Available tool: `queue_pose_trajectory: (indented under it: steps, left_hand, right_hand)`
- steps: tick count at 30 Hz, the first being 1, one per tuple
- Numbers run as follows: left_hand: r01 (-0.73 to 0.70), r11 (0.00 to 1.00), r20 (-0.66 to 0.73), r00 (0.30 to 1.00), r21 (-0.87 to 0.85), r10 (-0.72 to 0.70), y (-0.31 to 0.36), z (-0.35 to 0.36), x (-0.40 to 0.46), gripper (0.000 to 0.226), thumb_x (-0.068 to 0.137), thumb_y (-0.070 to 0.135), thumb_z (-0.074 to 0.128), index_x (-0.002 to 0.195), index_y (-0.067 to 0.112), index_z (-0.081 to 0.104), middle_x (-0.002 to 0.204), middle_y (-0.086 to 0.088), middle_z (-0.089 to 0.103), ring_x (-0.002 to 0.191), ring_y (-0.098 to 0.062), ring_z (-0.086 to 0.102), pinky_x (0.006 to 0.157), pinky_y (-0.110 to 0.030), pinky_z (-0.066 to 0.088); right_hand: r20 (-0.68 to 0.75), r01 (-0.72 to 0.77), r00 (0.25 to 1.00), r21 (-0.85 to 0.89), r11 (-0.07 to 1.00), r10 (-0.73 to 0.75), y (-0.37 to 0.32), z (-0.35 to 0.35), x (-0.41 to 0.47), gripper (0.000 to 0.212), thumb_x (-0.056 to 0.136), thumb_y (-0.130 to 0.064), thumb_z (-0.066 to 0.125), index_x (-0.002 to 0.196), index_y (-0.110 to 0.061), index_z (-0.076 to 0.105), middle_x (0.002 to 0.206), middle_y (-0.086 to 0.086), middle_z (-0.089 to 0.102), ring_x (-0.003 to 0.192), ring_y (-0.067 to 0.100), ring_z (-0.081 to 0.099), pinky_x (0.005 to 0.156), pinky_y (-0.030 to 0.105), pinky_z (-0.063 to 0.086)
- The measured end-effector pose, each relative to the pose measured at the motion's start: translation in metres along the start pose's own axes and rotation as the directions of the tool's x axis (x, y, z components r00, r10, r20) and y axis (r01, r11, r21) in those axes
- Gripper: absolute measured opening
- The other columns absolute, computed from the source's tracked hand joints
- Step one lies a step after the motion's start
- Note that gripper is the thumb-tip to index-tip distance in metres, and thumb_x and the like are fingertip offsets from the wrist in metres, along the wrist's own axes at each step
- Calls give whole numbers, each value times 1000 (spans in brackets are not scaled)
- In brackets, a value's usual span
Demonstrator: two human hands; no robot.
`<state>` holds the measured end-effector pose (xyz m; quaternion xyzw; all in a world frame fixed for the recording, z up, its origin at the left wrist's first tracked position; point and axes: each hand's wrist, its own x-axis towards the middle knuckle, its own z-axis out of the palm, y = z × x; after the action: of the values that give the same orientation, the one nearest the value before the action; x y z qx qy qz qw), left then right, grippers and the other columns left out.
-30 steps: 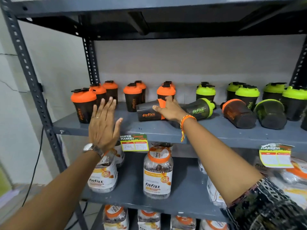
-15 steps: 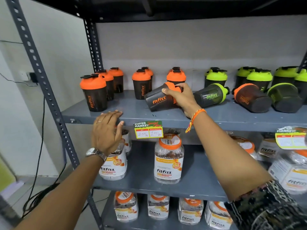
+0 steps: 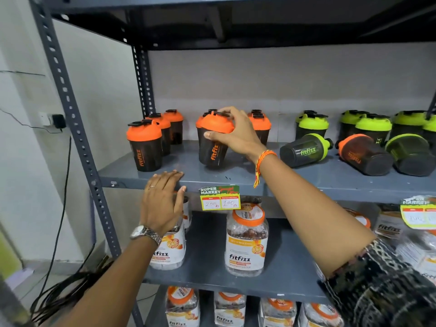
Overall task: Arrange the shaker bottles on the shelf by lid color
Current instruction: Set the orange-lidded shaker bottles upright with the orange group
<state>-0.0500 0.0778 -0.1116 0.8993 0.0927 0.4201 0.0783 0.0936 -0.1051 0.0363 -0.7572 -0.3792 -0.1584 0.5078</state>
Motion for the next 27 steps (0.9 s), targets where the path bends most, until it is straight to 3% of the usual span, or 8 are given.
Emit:
queue_pose_trajectory:
  steps: [5,14,18,21,24,27]
  left_hand:
    - [6,1000,11,1000,-6,-6,1,-2,-1,44,96,36,44,135,19,59,136,-5,63,128,-26,54,118,-45,30]
    - [29,999,20,999,-24,-29,1,2,-1,47,97,39,42,137,20,57,140,-5,61,132,-24,52,121,-41,24]
    - [26,999,18,1000,-31,-25,0,2,-1,47,96,37,43,138,20,56,141,-5,60,132,-25,52,121,-41,24]
    - [24,999,5,1000,-32,-24,-2,4,-1,47,96,35,43,137,20,57,140,-5,61,132,-26,52,120,-42,26]
    - [36,996,-54,998,-76,-40,4,0,0,43,95,31,44,131,16,63,133,-8,66,127,-29,57,114,-45,34]
    - [2,993,-170,985,-117,-22,26,-5,0,37,94,25,48,123,14,67,123,-9,71,115,-30,63,102,-44,43]
  right_hand:
    - [73,109,992,-128,986,-100,1,22,1,72,64,-40,89,124,-23,55,117,1,42,112,18,46,94,26,34]
    - [106,100,991,-155,983,-84,5,31,1,78,68,-44,87,132,-23,47,132,8,38,116,21,40,97,31,41]
    - [133,70,990,-152,986,-50,3,29,-4,92,69,-43,87,143,-23,35,144,12,36,130,33,43,104,40,42]
    - [151,41,988,-134,990,-21,5,15,-10,104,68,-46,87,148,-23,25,151,13,34,138,33,41,110,44,39]
    - [49,-7,999,-59,998,10,10,-12,-25,95,70,-53,82,145,-28,29,144,10,44,131,26,49,104,41,48]
    - [-297,-123,946,39,992,129,25,-54,-44,56,80,-46,76,123,-22,51,100,-4,62,91,12,64,81,28,52]
